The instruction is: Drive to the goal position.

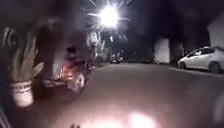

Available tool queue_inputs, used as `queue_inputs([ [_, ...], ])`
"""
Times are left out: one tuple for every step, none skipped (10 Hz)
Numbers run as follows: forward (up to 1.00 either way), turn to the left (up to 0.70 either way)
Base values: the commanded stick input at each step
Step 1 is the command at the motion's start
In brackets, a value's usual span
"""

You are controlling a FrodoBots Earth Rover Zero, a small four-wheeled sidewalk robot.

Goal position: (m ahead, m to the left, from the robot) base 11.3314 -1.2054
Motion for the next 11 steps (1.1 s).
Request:
queue_inputs([
  [1.0,-0.27],
  [1.0,-0.27],
  [1.0,-0.27],
  [1.0,-0.27],
  [1.0,-0.02],
  [1.0,0.0],
  [1.0,0.0],
  [1.0,0.0],
  [1.0,0.0],
  [1.0,0.0],
  [1.0,0.0],
])
